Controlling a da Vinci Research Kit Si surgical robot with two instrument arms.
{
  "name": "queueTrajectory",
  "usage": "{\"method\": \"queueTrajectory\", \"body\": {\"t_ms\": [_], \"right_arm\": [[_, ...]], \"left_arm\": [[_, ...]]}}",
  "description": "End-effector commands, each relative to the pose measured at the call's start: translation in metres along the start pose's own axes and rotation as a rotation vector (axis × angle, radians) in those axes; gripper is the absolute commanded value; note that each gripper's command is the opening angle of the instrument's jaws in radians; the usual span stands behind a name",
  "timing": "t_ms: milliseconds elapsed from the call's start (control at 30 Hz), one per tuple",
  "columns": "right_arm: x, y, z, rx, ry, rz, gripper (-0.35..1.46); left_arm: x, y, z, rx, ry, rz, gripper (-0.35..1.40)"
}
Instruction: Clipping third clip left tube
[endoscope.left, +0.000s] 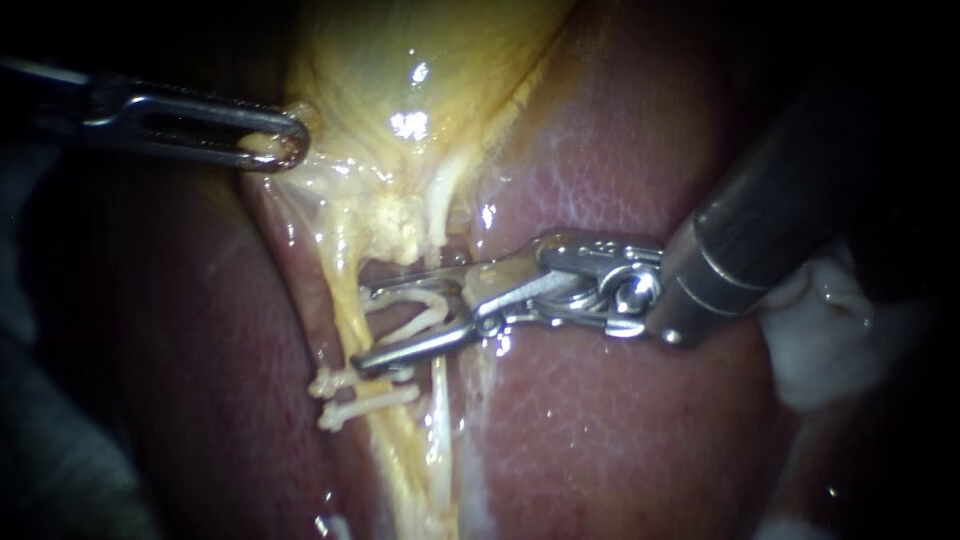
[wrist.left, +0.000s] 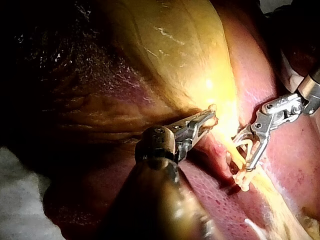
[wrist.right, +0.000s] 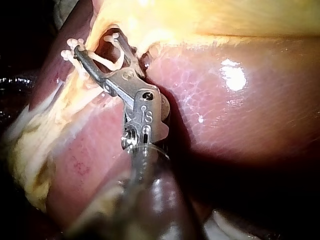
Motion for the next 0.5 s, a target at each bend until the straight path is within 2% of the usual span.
{"method": "queueTrajectory", "body": {"t_ms": [33,133,267,500], "right_arm": [[0.0001,0.0001,0.0003,0.014,-0.002,-0.001,0.5],[0.0004,0.0001,0.0009,0.048,0.002,0.01,0.5],[0.0005,-0.0002,0.0015,0.105,0.047,0.024,0.49],[0.0008,-0.0007,0.0026,0.184,0.096,0.057,0.47]], "left_arm": [[0.0,0.0,0.0,0.0,0.0,0.0,-0.35],[0.0,0.0,0.0,0.0,0.0,0.0,-0.35],[0.0,0.0,0.0,0.0,0.0,0.0,-0.35],[0.0,0.0,0.0,0.0,0.0,0.0,-0.35]]}}
